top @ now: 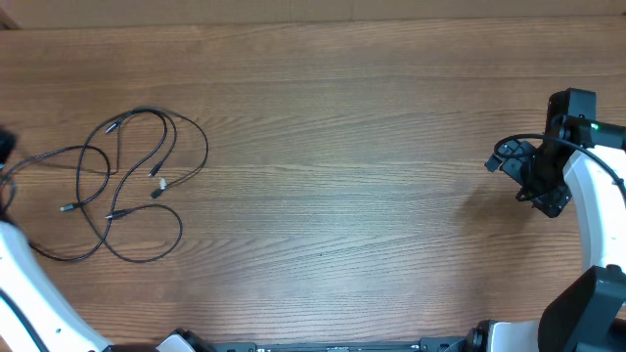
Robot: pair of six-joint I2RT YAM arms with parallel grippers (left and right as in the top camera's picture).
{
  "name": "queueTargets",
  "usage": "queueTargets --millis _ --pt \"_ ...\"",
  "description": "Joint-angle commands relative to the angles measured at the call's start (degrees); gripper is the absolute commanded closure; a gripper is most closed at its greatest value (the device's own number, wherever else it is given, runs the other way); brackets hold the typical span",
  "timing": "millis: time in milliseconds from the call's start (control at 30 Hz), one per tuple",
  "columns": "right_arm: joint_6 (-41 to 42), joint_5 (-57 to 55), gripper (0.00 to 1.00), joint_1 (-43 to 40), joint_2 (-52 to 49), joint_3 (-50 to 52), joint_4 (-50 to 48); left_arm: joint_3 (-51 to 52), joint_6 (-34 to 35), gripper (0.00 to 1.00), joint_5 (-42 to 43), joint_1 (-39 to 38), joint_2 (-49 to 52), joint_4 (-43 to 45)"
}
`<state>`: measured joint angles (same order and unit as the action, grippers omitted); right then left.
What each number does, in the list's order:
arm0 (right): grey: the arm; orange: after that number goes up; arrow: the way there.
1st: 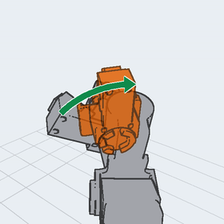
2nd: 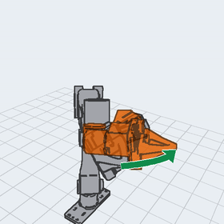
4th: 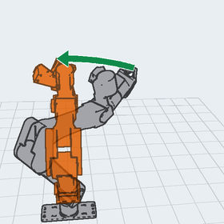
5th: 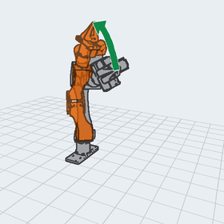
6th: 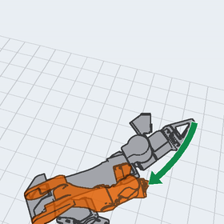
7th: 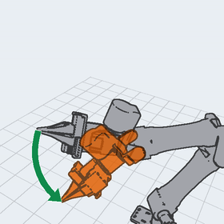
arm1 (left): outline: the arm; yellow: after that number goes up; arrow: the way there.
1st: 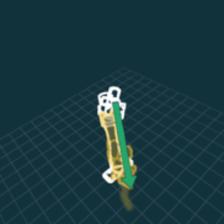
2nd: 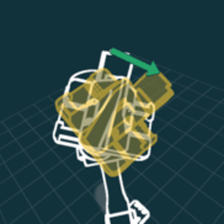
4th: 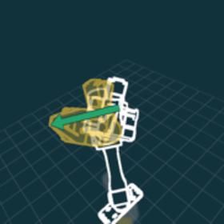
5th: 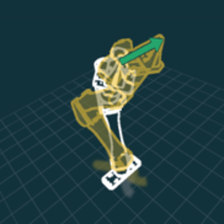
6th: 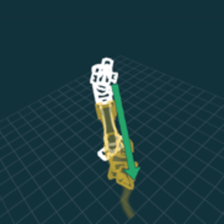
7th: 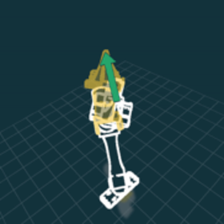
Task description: Untangle cables
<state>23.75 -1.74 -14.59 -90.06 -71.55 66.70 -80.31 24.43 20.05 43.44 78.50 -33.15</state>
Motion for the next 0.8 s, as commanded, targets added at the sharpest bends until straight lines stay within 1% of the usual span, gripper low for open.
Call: queueTargets --millis 0,33,67,100,133,200,233,300,400,500,533,567,633,700,733,767 --pt "-0.24 -0.04 0.00 0.00 0.57 0.09 -0.22 -1.40 -12.07 0.94 5.46 -8.81 0.35 0.22" --pt "-0.24 -0.04 0.00 0.00 0.57 0.09 -0.17 -1.40 -13.46 0.88 3.32 -11.15 0.96 -0.04" --pt "-0.24 -0.04 0.00 0.00 0.57 0.09 -0.07 -1.40 -14.71 0.83 -0.85 -14.58 2.23 -0.66" --pt "-0.24 -0.04 0.00 0.00 0.57 0.09 -0.02 -1.40 -15.02 0.83 -2.10 -15.54 2.71 -0.92" --pt "-0.24 -0.04 0.00 0.00 0.57 0.09 0.11 -1.40 -15.69 0.81 -5.62 -18.14 4.17 -1.66" --pt "-0.24 -0.04 0.00 0.00 0.57 0.09 0.20 -1.40 -15.69 0.76 -9.99 -20.79 6.19 -3.10" --pt "-0.24 -0.04 0.00 0.00 0.57 0.09 0.20 -1.40 -15.69 0.71 -11.74 -21.79 7.26 -3.80" --pt "-0.24 -0.04 0.00 0.00 0.57 0.09 0.20 -1.40 -15.67 0.33 -12.83 -22.99 9.16 -5.40" --pt "-0.22 -0.02 0.00 0.00 0.57 0.09 0.17 -1.40 -15.08 0.17 -12.48 -23.87 10.86 -7.52" --pt "-0.22 2.40 0.00 0.00 0.57 0.09 -0.24 -1.40 -15.04 0.08 -12.44 -25.49 11.80 -9.81" --pt "-0.24 4.00 0.00 0.00 0.57 0.09 -0.48 -1.38 -15.04 0.03 -12.15 -25.92 11.93 -10.40" --pt "-0.24 5.70 0.00 0.07 0.57 0.09 -0.72 -1.38 -15.28 0.00 -10.25 -26.73 12.17 -11.06" --pt "-0.50 6.16 0.00 0.37 0.57 0.09 -0.94 -1.38 -16.13 0.00 -7.23 -27.96 12.59 -11.19" --pt "-1.36 6.14 0.00 1.11 0.57 0.09 -1.27 -1.38 -21.16 0.04 -1.22 -30.60 13.66 -11.23" --pt "-1.36 6.12 0.00 1.40 0.57 0.09 -1.33 -1.38 -23.34 0.06 -1.05 -32.22 14.53 -11.80" --pt "-1.36 6.14 0.00 1.42 0.57 0.09 -1.33 -1.38 -23.98 0.08 -2.23 -33.20 15.23 -12.17"
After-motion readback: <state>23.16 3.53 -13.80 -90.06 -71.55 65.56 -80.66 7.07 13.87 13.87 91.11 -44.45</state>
